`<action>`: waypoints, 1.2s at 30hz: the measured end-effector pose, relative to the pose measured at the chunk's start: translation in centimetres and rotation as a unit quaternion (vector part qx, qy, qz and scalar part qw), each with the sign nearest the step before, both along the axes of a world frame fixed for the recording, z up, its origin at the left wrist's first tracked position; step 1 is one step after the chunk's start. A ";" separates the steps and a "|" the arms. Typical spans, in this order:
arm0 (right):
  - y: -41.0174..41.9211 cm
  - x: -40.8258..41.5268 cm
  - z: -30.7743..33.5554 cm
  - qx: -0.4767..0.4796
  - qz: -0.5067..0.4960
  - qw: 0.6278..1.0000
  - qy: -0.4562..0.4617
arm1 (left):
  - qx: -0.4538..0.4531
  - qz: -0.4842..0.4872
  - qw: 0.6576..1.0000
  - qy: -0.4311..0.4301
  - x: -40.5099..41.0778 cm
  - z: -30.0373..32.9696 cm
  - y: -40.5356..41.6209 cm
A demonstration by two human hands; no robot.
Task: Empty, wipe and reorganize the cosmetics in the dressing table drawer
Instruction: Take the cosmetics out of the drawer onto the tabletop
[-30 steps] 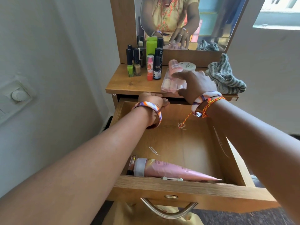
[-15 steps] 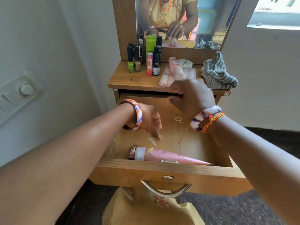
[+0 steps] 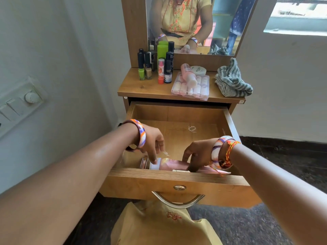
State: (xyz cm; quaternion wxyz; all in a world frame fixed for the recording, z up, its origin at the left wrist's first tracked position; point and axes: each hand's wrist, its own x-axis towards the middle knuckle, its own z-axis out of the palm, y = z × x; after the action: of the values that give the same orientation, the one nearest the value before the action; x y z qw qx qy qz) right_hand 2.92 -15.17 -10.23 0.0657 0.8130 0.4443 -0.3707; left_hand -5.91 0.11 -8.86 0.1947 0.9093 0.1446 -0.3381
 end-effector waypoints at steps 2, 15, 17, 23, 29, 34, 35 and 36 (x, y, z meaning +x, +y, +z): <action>-0.2 0.6 0.7 -0.007 0.002 1.000 -0.016 | 0.044 0.005 0.999 0.003 -0.2 -0.1 1.1; 0.0 2.4 0.2 0.098 -0.056 0.990 -0.086 | 0.169 0.043 0.985 -0.021 -1.6 -4.1 -0.5; 0.3 1.8 0.9 0.120 -0.059 0.987 -0.092 | 0.094 0.107 0.990 -0.025 -1.5 -3.8 -0.1; 2.5 -1.4 4.7 0.345 -0.009 0.935 -0.078 | -0.343 0.415 0.805 -0.249 0.6 1.6 1.9; 7.6 0.2 7.2 0.538 -0.134 0.828 -0.083 | -0.478 0.515 0.629 -0.331 3.1 6.3 3.5; 12.7 2.7 7.0 0.545 -0.251 0.800 -0.016 | -0.354 0.512 0.695 -0.359 3.2 7.0 6.3; 13.9 3.0 6.8 0.543 -0.254 0.800 -0.025 | -0.305 0.497 0.717 -0.381 3.2 6.7 6.9; 14.9 3.2 6.6 0.531 -0.247 0.810 -0.042 | -0.244 0.474 0.740 -0.409 3.3 6.3 7.5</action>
State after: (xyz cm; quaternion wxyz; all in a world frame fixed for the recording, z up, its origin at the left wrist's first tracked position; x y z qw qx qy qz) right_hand 6.12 -0.27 -3.62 -0.4513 0.8182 0.3532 -0.0466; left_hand -2.66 7.61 -2.54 0.5858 0.6951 0.3761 0.1793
